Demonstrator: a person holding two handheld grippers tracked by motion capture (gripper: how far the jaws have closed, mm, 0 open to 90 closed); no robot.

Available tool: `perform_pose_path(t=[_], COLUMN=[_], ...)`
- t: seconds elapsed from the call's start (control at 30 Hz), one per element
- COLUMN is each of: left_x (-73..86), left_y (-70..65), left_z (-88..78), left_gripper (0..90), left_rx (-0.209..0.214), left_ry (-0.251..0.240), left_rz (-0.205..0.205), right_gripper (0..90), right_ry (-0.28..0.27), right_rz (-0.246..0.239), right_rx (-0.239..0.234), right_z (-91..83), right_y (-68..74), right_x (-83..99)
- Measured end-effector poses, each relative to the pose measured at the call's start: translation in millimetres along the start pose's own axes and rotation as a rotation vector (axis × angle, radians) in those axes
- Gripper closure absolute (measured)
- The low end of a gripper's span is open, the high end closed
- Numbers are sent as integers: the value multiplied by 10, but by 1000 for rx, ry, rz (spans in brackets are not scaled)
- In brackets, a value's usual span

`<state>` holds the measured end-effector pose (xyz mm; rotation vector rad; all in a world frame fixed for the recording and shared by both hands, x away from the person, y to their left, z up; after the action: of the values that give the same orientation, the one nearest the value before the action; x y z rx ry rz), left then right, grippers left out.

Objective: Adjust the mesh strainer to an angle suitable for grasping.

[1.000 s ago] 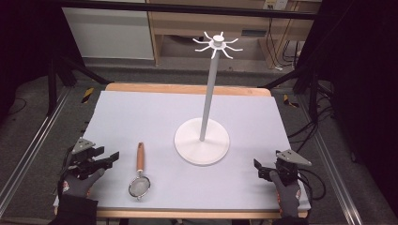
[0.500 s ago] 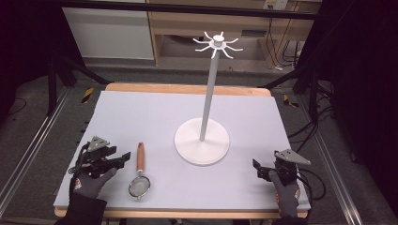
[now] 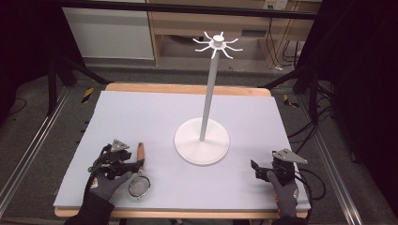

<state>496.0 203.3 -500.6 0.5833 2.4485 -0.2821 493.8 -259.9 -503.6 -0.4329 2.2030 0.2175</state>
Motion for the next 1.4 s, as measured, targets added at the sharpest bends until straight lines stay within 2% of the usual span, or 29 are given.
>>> perform_pose_path(t=[0.27, 0.5, 1.1, 1.23, 1.3, 1.4], left_x=[38, 37, 27, -1, -29, -43], left_y=[-39, -47, -38, -79, -135, -165], left_z=[131, 155, 123, 139, 163, 172], left_gripper=[461, 491, 548, 564, 581, 592], left_rx=[-10, 0, 22, 14, 32, 38], left_ry=[62, 79, 110, 115, 118, 125], left_rz=[6, -20, -49, -37, -20, -7], right_gripper=[57, 57, 58, 58, 58, 58], right_ry=[13, 15, 22, 23, 28, 29], right_rz=[-2, -11, -18, -18, -17, -21], right_rx=[-4, 1, -5, -5, -10, -6], right_z=[9, 14, 34, 36, 40, 46], right_y=[12, 6, 14, 12, 22, 19], right_x=[11, 13, 20, 21, 24, 26])
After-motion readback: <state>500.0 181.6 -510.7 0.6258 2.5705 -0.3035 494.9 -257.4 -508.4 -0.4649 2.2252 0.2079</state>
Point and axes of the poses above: each handheld gripper's, and its own axes: z roughly forward along the jaws, x roughly out of its underside, y roughly to its left, the point moved 7 cm from there along z, roughly forward along the jaws, and after that the axes turned 7 degrees about y, right-handed, at the moved point
